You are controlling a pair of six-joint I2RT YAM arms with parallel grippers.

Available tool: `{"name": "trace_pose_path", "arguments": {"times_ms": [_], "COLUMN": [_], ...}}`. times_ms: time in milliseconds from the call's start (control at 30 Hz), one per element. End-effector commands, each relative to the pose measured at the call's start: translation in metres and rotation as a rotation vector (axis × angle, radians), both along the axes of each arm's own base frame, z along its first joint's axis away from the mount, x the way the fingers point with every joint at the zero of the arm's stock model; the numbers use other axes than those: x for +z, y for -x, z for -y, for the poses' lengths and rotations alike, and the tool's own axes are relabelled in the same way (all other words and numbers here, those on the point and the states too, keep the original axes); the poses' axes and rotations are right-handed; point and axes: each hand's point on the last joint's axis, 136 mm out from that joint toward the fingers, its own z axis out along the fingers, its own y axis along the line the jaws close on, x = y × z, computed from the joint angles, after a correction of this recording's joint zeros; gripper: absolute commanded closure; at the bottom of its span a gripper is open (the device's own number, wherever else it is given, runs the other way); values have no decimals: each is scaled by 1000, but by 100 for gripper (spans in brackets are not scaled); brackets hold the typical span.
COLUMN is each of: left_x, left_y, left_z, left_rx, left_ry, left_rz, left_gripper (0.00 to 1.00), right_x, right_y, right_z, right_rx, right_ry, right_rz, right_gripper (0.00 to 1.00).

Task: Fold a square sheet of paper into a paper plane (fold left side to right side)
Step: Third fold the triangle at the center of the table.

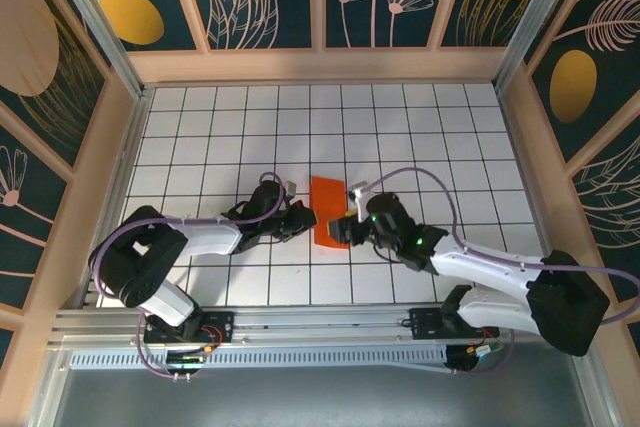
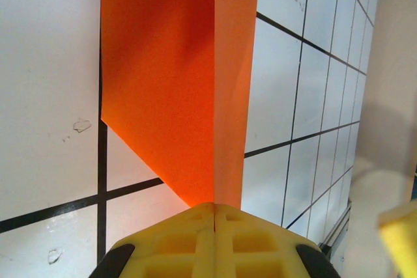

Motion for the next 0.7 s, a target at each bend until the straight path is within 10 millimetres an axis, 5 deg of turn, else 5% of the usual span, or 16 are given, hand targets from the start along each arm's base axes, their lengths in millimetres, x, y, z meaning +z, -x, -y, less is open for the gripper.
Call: {"name": "trace_pose_path", "arguments": {"times_ms": [0,367,667], "left_x": [6,6,3], "left_y": [0,4,5], "left_z": [-2,-5,-5], "left_rx": [24,20,16], "left_ry": [24,15,8], "left_rz": [-2,-8,-14], "left_gripper": [100,100,100], "right_x": [-15,-52,-48], "right_y": [5,24,11], "right_z": [11,-19,-35], "right_rx": [-75,-5,-9], "right_ry": [149,424,475], "right_rz": [128,311,392], "right_gripper": [36,30,36]}}
